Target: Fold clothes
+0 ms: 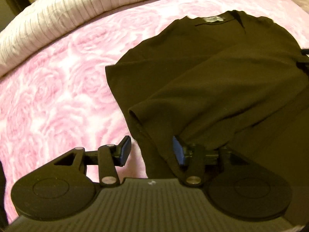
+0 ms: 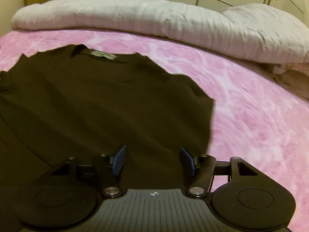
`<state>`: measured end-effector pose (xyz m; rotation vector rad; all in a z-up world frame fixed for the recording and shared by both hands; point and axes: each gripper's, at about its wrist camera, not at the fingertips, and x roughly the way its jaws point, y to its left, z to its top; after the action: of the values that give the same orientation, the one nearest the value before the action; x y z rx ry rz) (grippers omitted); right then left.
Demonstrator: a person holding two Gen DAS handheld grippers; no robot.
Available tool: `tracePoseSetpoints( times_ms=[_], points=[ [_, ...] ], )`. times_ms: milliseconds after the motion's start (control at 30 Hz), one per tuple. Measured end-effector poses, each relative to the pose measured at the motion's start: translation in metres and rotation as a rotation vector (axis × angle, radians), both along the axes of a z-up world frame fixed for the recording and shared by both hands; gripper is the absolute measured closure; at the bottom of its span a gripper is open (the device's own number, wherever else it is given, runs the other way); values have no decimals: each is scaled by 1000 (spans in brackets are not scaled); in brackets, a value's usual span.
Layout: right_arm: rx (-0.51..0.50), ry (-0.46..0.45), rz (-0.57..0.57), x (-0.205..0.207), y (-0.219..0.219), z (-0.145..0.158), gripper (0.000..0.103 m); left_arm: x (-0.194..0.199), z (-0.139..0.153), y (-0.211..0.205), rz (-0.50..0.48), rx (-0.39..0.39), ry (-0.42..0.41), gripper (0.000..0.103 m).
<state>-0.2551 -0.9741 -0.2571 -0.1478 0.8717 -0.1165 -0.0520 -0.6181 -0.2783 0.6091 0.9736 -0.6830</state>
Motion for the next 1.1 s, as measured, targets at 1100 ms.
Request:
tracePoseSetpoints(
  times_ms=[1100],
  points=[
    [165, 94, -193, -47, -30, 17, 43, -12, 5, 2, -49, 9, -85, 58]
  ],
)
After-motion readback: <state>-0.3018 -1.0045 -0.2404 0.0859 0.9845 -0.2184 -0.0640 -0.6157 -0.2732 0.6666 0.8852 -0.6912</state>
